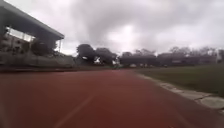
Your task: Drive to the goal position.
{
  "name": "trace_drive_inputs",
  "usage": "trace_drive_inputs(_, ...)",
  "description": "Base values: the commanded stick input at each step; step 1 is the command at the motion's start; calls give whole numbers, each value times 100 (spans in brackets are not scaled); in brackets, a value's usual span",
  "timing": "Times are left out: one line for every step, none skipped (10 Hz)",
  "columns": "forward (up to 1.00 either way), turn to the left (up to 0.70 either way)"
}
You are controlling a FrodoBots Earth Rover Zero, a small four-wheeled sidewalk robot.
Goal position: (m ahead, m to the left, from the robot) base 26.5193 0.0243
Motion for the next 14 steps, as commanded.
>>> trace_drive_inputs(50, 2)
trace_drive_inputs(50, 2)
trace_drive_inputs(50, 2)
trace_drive_inputs(50, 2)
trace_drive_inputs(50, 2)
trace_drive_inputs(50, 2)
trace_drive_inputs(50, 2)
trace_drive_inputs(50, 2)
trace_drive_inputs(50, 2)
trace_drive_inputs(50, 2)
trace_drive_inputs(50, 2)
trace_drive_inputs(50, 2)
trace_drive_inputs(50, 2)
trace_drive_inputs(50, 2)
